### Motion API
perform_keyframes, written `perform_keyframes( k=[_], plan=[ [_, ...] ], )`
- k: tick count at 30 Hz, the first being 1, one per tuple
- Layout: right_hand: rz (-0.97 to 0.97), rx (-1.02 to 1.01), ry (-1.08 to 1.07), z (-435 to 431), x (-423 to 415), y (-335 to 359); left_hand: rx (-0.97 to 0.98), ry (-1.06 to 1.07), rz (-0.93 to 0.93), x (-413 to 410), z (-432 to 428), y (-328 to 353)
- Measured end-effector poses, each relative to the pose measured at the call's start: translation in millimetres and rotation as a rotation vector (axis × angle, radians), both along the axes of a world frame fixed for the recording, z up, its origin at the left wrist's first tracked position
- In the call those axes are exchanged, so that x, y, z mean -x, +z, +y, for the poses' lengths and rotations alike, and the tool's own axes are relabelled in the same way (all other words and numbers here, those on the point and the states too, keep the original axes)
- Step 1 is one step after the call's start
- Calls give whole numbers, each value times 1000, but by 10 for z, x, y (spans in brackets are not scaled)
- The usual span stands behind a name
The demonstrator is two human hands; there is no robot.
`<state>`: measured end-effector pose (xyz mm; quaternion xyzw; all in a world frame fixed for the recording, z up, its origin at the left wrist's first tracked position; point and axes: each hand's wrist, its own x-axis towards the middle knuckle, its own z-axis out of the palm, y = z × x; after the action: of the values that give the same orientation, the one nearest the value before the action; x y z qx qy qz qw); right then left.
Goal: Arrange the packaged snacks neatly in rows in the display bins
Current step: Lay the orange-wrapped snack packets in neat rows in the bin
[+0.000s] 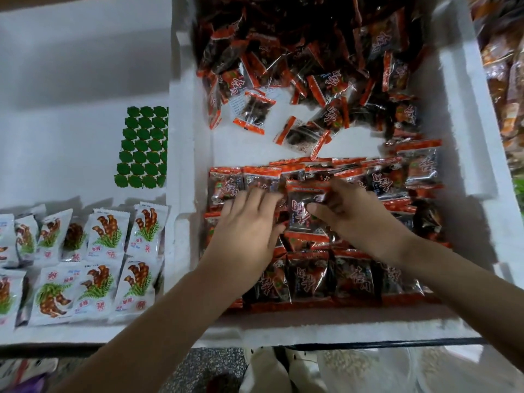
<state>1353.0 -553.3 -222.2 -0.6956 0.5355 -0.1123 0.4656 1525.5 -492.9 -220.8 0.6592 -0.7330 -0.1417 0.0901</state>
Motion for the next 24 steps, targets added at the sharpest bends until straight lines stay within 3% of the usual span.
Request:
perform_keyframes(
  k=[2, 5, 9, 12, 21, 24],
  plan=[
    [88, 53, 66, 10, -21, -72, 13, -119, -257, -32, 41, -124],
    [154, 36, 131, 40, -75, -208, 0, -153, -349, -57, 70, -234],
    [141, 203, 108, 81, -59, -272, 12, -183, -347, -105, 58, -243],
    [130, 414, 245, 153, -20, -259, 17, -211, -304, -152, 82, -235],
    [211, 560, 479, 149, 42, -381, 41, -333, -298, -225, 80, -244],
    [209, 591, 436, -10, 103, -281, 115, -396, -253, -287, -50, -158]
  ],
)
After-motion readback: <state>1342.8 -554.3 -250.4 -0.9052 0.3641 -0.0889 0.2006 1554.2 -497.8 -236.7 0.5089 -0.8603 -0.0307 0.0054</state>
